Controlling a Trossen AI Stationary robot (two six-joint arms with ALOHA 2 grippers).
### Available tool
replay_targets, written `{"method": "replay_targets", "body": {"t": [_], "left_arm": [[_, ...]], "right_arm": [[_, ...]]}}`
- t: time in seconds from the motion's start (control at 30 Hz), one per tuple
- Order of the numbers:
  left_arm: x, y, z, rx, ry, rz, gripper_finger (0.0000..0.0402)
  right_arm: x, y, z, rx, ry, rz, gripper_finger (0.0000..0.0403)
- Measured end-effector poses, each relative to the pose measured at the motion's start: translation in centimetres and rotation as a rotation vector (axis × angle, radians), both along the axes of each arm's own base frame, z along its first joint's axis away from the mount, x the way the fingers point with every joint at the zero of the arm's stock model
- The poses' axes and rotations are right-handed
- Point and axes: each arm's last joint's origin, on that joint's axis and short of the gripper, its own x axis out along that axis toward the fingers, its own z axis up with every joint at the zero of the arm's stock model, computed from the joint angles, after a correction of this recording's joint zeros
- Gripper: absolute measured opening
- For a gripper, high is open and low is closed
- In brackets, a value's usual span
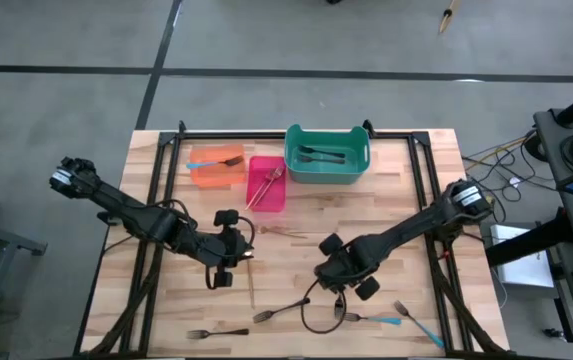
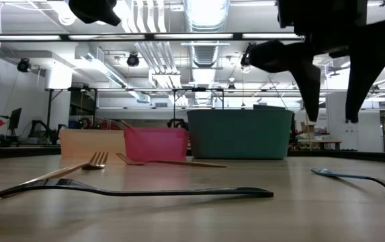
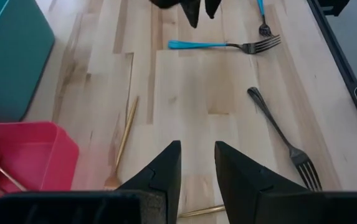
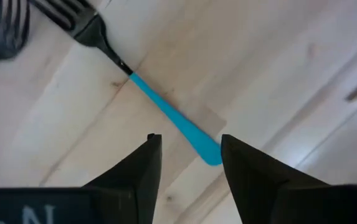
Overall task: Sort silverware by color (type)
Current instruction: Put the blue fork into the orange bin
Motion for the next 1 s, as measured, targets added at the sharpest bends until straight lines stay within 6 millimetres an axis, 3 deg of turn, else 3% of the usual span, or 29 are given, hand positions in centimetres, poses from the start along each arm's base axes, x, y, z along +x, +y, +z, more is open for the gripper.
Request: {"method": "replay_targets", "body": {"t": [0.57, 1.0], "left_arm": [[-0.2, 0.0, -0.6, 0.011, 0.026, -0.002, 0.0079], [-0.4, 0.0, -0.9, 0.071, 0.031, -0.014, 0.0079]], "right_arm": [[1.1, 0.5, -3.7, -0.038, 0.082, 0.172, 0.0130], [1.2, 0.5, -3.6, -0.031, 0.067, 0.152, 0.0129]]}}
